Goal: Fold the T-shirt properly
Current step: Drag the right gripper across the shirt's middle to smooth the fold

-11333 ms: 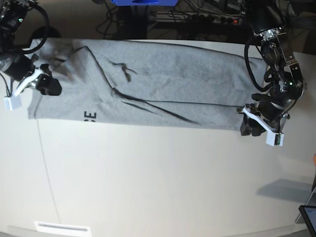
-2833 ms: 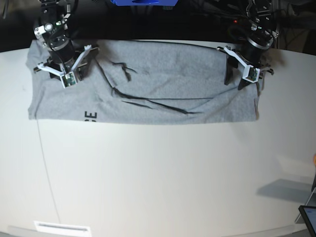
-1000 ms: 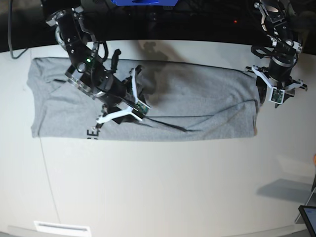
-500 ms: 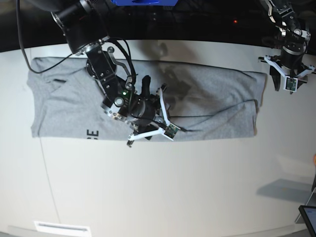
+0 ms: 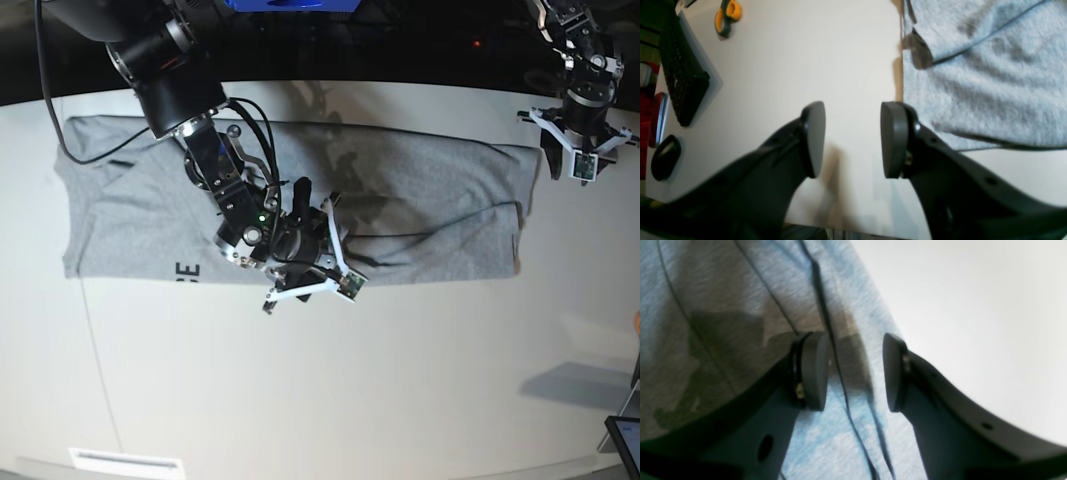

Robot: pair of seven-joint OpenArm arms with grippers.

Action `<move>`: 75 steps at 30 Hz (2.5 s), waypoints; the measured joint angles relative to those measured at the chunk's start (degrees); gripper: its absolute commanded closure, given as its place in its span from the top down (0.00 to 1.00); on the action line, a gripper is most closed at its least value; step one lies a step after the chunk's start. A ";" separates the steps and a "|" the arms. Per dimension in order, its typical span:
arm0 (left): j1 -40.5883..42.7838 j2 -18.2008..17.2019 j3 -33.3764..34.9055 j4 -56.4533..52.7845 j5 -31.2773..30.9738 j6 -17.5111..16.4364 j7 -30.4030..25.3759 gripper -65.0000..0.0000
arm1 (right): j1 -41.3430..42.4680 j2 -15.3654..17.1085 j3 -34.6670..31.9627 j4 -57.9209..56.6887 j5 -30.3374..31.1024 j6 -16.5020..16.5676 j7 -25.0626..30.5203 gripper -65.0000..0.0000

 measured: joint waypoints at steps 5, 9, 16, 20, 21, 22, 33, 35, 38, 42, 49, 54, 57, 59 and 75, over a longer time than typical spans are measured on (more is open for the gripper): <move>-0.13 0.02 0.00 0.00 0.00 -0.02 0.00 0.42 | 0.00 0.02 0.00 -0.17 0.00 0.00 -0.13 0.40; 0.04 0.02 0.02 0.00 0.02 -0.02 0.00 0.42 | -0.02 -0.09 0.00 -3.23 -0.13 0.04 0.02 0.39; 0.02 0.02 0.02 0.00 0.04 0.00 0.02 0.42 | -0.15 -0.04 0.00 -3.80 -0.15 0.00 0.76 0.26; -0.13 0.02 0.11 0.00 0.07 0.00 0.02 0.42 | -0.15 -0.02 0.00 -3.80 -0.15 0.00 0.72 0.25; -0.13 0.02 0.11 0.00 0.11 0.00 0.02 0.42 | -0.15 -0.02 0.00 -3.80 -0.17 0.00 0.72 0.25; -0.13 0.02 0.11 0.00 0.22 0.00 0.00 0.42 | -0.15 0.00 0.00 -3.80 -0.17 -0.02 0.72 0.25; -0.46 0.02 0.11 -3.32 0.37 -0.02 0.02 0.42 | -0.15 -0.09 0.00 -3.78 -0.15 -0.04 -0.87 0.00; -0.46 0.04 0.11 -3.41 0.37 -0.02 0.00 0.42 | -0.15 -0.09 0.00 -3.65 -0.20 -0.04 -1.55 0.00; -0.46 0.04 0.11 -3.41 0.35 0.00 0.00 0.42 | -0.63 -0.09 0.00 -1.36 -0.22 -0.07 -3.08 0.00; -0.48 0.02 0.11 -3.41 0.37 0.00 0.02 0.42 | -1.42 0.15 0.00 1.99 -0.04 -0.07 -5.44 0.00; -1.68 0.04 0.11 -3.41 0.35 0.00 0.00 0.42 | -2.10 0.20 0.15 4.24 -0.15 -0.04 -9.44 0.00; -1.62 0.04 0.11 -3.45 0.35 0.00 0.00 0.42 | -3.54 0.24 0.26 4.85 -0.17 -0.07 -11.32 0.00; -1.55 0.04 0.11 -3.45 0.39 0.02 0.02 0.42 | -4.28 0.37 0.26 5.09 -0.17 -0.07 -11.32 0.00; -1.57 0.04 0.11 -3.48 0.37 0.00 0.00 0.42 | -4.92 0.37 0.26 5.68 -0.20 -0.07 -11.43 0.00; -1.62 0.02 0.13 -3.50 0.35 0.02 0.00 0.42 | -8.33 0.15 0.48 10.60 -0.04 -0.07 -17.66 0.02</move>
